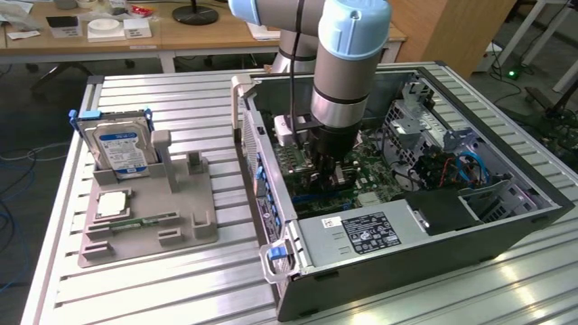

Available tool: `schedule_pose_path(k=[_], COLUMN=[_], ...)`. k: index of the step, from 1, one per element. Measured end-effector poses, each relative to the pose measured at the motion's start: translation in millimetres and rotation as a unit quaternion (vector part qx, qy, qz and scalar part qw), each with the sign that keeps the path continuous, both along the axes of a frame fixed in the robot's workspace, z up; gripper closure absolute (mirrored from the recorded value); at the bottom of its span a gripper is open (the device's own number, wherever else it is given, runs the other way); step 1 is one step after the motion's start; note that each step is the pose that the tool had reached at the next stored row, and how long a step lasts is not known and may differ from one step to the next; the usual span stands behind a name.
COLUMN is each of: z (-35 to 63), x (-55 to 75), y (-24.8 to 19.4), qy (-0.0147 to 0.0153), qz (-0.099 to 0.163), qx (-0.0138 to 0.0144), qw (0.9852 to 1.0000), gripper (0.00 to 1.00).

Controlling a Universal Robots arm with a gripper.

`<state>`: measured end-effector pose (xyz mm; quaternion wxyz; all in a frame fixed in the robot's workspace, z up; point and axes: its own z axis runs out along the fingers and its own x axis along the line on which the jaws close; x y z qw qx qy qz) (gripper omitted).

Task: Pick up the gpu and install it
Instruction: 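Insert the gpu into the slot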

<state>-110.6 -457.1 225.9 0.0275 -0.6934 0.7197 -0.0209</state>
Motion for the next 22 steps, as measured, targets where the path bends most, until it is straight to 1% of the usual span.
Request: schedule_pose_path(k=[22], z=[-4.6], x=[0.0], y=[0.0], qy=[0.0003], qz=[0.0], qx=[-0.0001], qw=[1.0], gripper=[0.72])
